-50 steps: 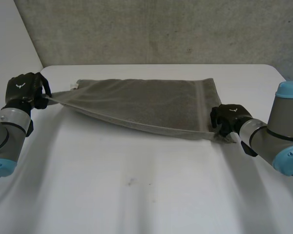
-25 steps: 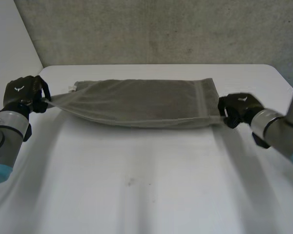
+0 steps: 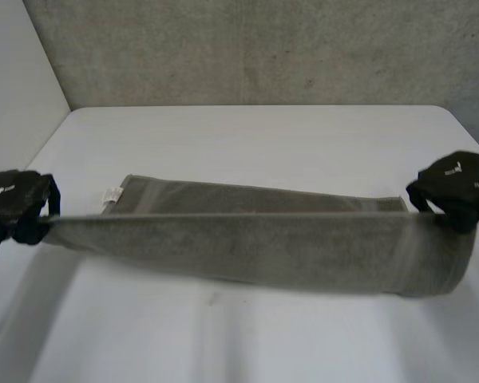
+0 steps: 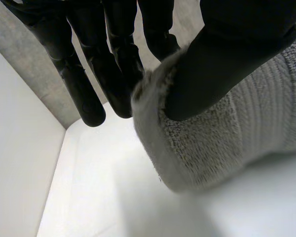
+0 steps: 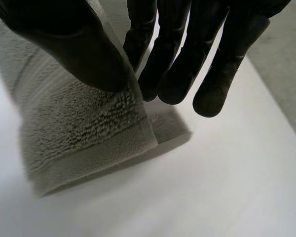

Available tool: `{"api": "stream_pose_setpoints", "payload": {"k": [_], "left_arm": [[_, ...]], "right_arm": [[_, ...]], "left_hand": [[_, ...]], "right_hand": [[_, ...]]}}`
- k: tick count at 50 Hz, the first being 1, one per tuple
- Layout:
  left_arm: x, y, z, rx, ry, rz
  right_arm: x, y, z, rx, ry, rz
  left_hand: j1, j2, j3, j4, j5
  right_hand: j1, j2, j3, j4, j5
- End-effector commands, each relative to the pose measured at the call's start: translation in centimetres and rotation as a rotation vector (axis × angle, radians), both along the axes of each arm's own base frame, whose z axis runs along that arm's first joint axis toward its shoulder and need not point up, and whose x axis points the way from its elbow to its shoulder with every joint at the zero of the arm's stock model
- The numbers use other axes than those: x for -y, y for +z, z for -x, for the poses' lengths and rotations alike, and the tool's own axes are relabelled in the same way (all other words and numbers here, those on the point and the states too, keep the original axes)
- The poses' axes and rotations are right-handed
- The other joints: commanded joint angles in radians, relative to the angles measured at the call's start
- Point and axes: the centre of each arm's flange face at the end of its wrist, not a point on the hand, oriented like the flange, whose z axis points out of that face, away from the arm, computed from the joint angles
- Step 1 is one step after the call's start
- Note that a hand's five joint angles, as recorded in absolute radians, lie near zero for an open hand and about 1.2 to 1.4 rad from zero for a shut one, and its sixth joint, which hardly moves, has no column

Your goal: Fold the towel.

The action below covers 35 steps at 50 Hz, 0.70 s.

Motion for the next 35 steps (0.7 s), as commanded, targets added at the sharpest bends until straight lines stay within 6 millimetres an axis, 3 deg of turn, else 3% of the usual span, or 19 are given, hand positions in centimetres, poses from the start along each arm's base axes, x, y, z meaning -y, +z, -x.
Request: {"api": "stream_pose_setpoints", "payload": {"k": [1,3,4,6,7,9,17,27,28,29,30,31,32,35], "left_arm": [[5.3,-2.4,3.6,-0.126,-0.088,-0.058],[8.4,-3.9,5.3,-0.119,-0.082,-0.067],[8.4,-3.9,5.3,-0.119,-0.082,-0.067],[11.1,-4.7,5.9,-0.114,-0.051,-0.044],[11.1,-4.7,5.9,-0.114,-0.051,-0.043],[12.8,-5.1,7.3,-0.109,-0.066,-0.009],[16.2,-6.9,9.3,-0.106,-0.090,0.025],[17.5,-9.0,9.3,-0.091,-0.057,0.004],[17.5,-9.0,9.3,-0.092,-0.056,0.003],[17.5,-9.0,9.3,-0.092,-0.056,0.003],[17.4,-9.1,9.3,-0.091,-0.055,0.001],[17.4,-9.1,9.3,-0.091,-0.055,0.001],[17.4,-8.9,9.3,-0.092,-0.055,0.004],[17.0,-8.2,9.9,-0.104,-0.065,0.011]], "right_arm": [[5.1,-4.6,-3.2,0.011,-0.014,-0.017],[5.9,-5.5,-3.5,-0.001,-0.033,-0.015],[6.7,-6.4,-3.6,-0.012,-0.055,-0.010],[7.5,-7.2,-3.7,-0.017,-0.071,0.001],[7.5,-7.2,-3.7,-0.017,-0.071,0.001],[8.6,-8.4,-4.1,-0.013,-0.092,0.038],[10.6,-8.8,-4.6,0.050,-0.158,0.153],[11.3,-9.9,-5.4,0.056,-0.152,0.191],[11.4,-10.1,-5.6,0.053,-0.154,0.192],[11.4,-10.2,-5.6,0.050,-0.159,0.189],[11.4,-10.2,-5.6,0.050,-0.159,0.189],[11.3,-10.2,-5.7,0.045,-0.170,0.190],[11.4,-10.0,-5.5,0.040,-0.195,0.197],[11.3,-9.6,-5.5,0.047,-0.211,0.202]], "left_hand": [[0.196,0.178,0.179,0.178,0.189],[0.196,0.178,0.179,0.178,0.189],[0.196,0.178,0.179,0.178,0.189],[0.196,0.178,0.179,0.178,0.189],[0.196,0.178,0.179,0.178,0.189],[0.196,0.178,0.179,0.178,0.189],[0.196,0.178,0.179,0.178,0.189],[0.196,0.178,0.179,0.178,0.189],[0.196,0.178,0.179,0.178,0.189],[0.196,0.178,0.179,0.178,0.189],[-0.390,-0.408,-0.408,-0.408,-0.398],[-0.396,-0.414,-0.413,-0.414,-0.404],[-1.025,-1.043,-1.043,-1.044,-1.033],[-1.025,-1.043,-1.043,-1.044,-1.033]], "right_hand": [[0.064,0.055,0.058,0.055,0.057],[0.064,0.055,0.058,0.055,0.057],[0.064,0.055,0.058,0.055,0.057],[0.064,0.055,0.058,0.055,0.057],[0.064,0.055,0.058,0.055,0.057],[0.064,0.055,0.058,0.055,0.057],[0.064,0.055,0.058,0.055,0.057],[0.064,0.055,0.058,0.055,0.057],[-0.095,-0.104,-0.101,-0.104,-0.102],[-0.631,-0.640,-0.637,-0.640,-0.639],[-0.636,-0.646,-0.642,-0.646,-0.644],[-1.158,-1.167,-1.164,-1.167,-1.165],[-1.158,-1.167,-1.164,-1.167,-1.165],[-1.158,-1.167,-1.164,-1.167,-1.165]]}}
